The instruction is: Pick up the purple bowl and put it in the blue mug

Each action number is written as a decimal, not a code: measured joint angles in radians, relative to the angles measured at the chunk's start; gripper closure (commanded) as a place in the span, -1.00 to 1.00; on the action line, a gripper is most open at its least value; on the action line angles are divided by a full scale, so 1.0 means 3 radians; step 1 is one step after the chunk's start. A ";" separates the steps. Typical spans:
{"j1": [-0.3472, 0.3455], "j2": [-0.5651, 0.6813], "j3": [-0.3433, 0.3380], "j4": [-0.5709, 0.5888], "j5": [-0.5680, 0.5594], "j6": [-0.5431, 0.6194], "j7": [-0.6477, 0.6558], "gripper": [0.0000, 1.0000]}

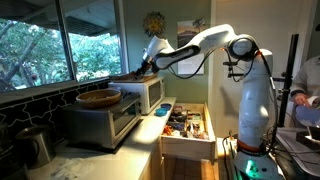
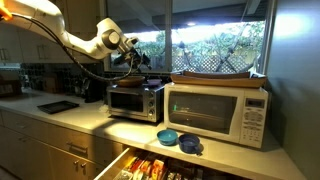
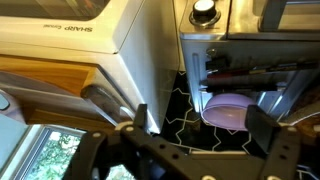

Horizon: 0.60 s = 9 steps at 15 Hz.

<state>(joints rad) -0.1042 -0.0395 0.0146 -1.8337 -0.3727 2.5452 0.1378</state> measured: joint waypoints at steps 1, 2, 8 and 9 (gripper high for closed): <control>0.0006 0.0007 -0.0002 0.0006 -0.0003 -0.0005 -0.0035 -1.00; 0.0017 0.0030 -0.0007 0.0035 0.0008 -0.0117 -0.0169 -1.00; 0.0042 0.0502 -0.0077 0.0721 -0.0008 -0.0774 -0.1200 -1.00; 0.0043 0.0610 -0.0084 0.0852 -0.0022 -0.0774 -0.1377 -1.00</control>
<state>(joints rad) -0.0914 0.1436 -0.0106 -1.5780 -0.3794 2.3130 -0.2752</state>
